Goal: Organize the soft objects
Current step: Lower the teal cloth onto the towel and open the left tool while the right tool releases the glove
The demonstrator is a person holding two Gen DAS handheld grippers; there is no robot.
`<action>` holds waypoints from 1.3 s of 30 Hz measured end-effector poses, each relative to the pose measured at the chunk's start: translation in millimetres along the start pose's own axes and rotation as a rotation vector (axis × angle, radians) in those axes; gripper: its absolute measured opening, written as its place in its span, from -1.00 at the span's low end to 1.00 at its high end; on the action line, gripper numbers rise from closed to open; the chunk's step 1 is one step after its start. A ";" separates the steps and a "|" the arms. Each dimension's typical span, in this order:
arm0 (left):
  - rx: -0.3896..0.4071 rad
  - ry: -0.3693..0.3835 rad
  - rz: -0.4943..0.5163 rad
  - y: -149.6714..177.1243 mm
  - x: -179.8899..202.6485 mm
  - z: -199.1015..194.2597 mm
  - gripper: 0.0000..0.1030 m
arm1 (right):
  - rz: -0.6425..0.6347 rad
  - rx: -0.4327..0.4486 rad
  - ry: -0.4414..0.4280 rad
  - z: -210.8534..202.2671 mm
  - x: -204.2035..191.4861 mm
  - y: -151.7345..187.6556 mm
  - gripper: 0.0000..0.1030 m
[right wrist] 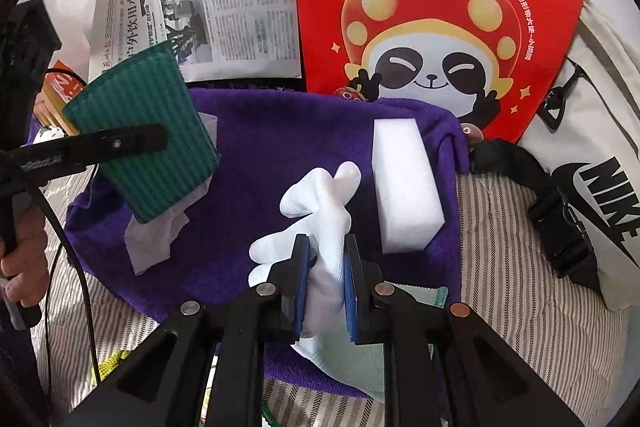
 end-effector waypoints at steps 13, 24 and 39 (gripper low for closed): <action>-0.051 -0.101 0.046 4.6 -14.4 9.8 -0.46 | -0.004 -0.023 0.008 19.4 -3.3 4.6 -0.63; -0.108 -0.180 0.080 15.8 -12.0 -7.3 0.09 | -0.027 -0.018 0.016 5.9 -2.0 5.7 -0.10; -0.144 -0.274 0.107 53.5 -6.7 -46.7 0.10 | 0.010 -0.021 0.048 -29.3 13.4 27.8 0.10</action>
Point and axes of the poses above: each gripper's, at about its wrist camera, not at the fingertips, and z roughly the way its jaws point, x to its right, y to its underside, the point moved 9 cm from there along z, roughly the way its jaws point, and after that the axes turned 12 degrees about y, right-handed, at the moved point
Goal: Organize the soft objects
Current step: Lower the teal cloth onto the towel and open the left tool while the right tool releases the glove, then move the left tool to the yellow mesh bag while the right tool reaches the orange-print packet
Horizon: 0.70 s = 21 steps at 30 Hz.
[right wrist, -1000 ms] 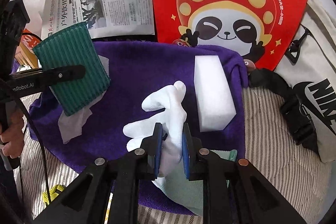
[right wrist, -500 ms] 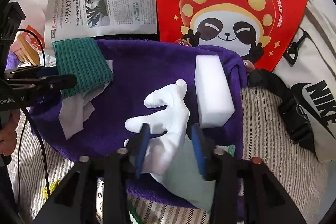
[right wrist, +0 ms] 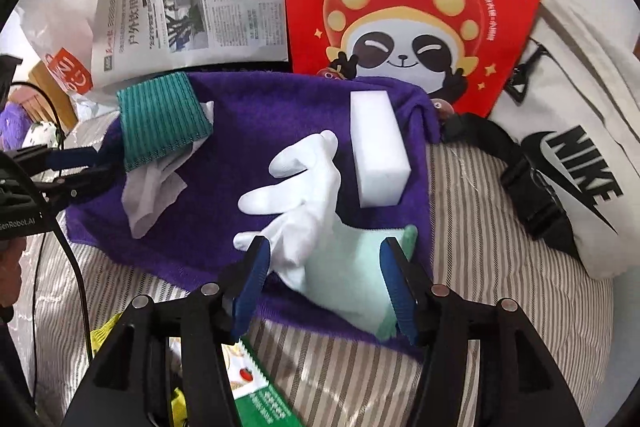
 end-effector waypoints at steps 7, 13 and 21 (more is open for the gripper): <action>0.035 0.018 -0.005 14.1 7.0 -27.6 0.10 | 0.025 0.029 0.004 -33.5 8.1 17.5 0.11; 0.044 0.034 -0.002 37.6 17.9 -39.1 0.11 | 0.040 0.027 -0.046 -53.0 -0.2 45.1 0.19; 0.043 0.062 -0.023 71.6 26.4 -45.2 0.11 | 0.060 -0.058 -0.124 -31.1 -18.8 74.8 0.19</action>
Point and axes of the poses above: each gripper's, at about its wrist camera, not at the fingertips, and z roughly the way its jaws point, x to its right, y to its underside, the point moved 9 cm from there along z, roughly the way its jaws point, and after that the axes turned 12 degrees about y, right-handed, at the moved point
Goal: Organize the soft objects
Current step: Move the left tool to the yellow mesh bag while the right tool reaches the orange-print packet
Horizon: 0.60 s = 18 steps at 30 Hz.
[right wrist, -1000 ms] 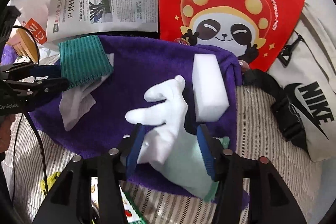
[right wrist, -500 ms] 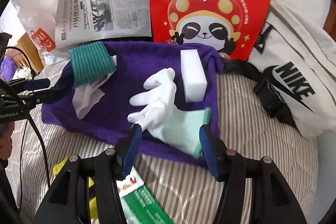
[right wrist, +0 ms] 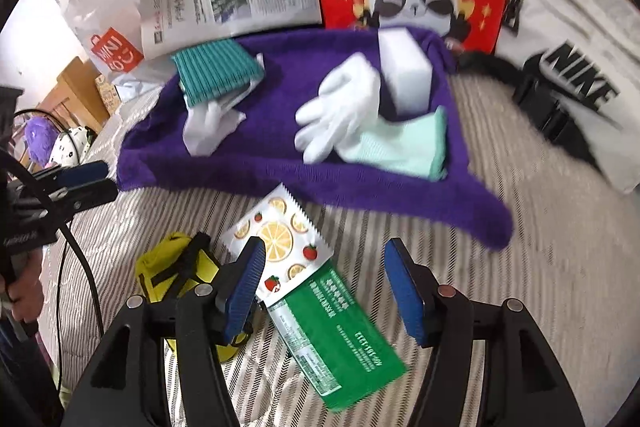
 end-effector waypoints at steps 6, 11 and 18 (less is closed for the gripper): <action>-0.019 -0.009 -0.012 25.4 -1.2 2.5 0.11 | -0.014 -0.021 -0.052 10.2 -15.0 2.7 0.22; -0.026 0.013 -0.038 31.6 -1.7 6.9 0.11 | -0.033 -0.059 -0.034 26.9 -24.3 3.7 0.24; -0.039 0.018 -0.024 33.0 2.8 9.7 0.11 | -0.091 -0.019 -0.014 23.8 -40.0 3.5 0.02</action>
Point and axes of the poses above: each gripper's, at about its wrist camera, not at the fingertips, and z roughly the way its jaws point, x to its right, y to its underside, the point moved 9 cm from there along z, roughly the way its jaws point, and after that the axes turned 12 degrees about y, right-handed, at the moved point
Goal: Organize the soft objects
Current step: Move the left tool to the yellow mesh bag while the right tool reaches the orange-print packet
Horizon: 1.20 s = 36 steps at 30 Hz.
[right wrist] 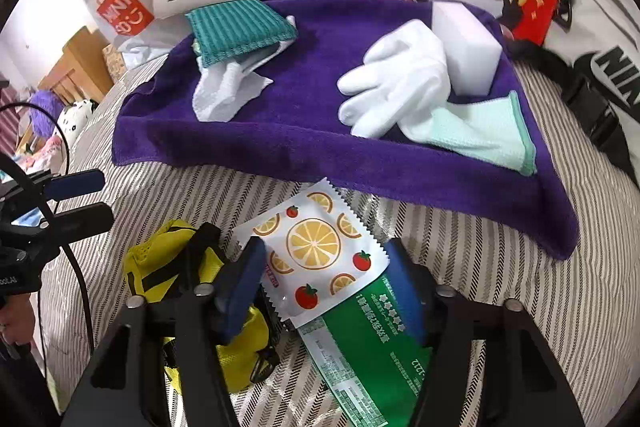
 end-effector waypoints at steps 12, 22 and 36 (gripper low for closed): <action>-0.014 -0.006 0.006 4.9 1.6 5.1 0.11 | -0.046 0.030 -0.029 -25.5 0.8 1.3 -0.85; -0.007 -0.010 -0.009 8.9 -5.5 -2.1 0.11 | 0.027 0.019 0.027 -36.9 39.6 15.7 -0.80; -0.019 -0.018 -0.024 13.7 -14.9 0.0 0.11 | -0.108 0.058 -0.023 -20.4 -19.3 -11.3 0.36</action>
Point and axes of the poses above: each gripper's, at about its wrist camera, not at the fingertips, and z roughly the way its jaws point, x to its right, y to its underside, the point moved 9 cm from there along z, roughly the way its jaws point, and after that the axes turned 12 degrees about y, right-handed, at the moved point
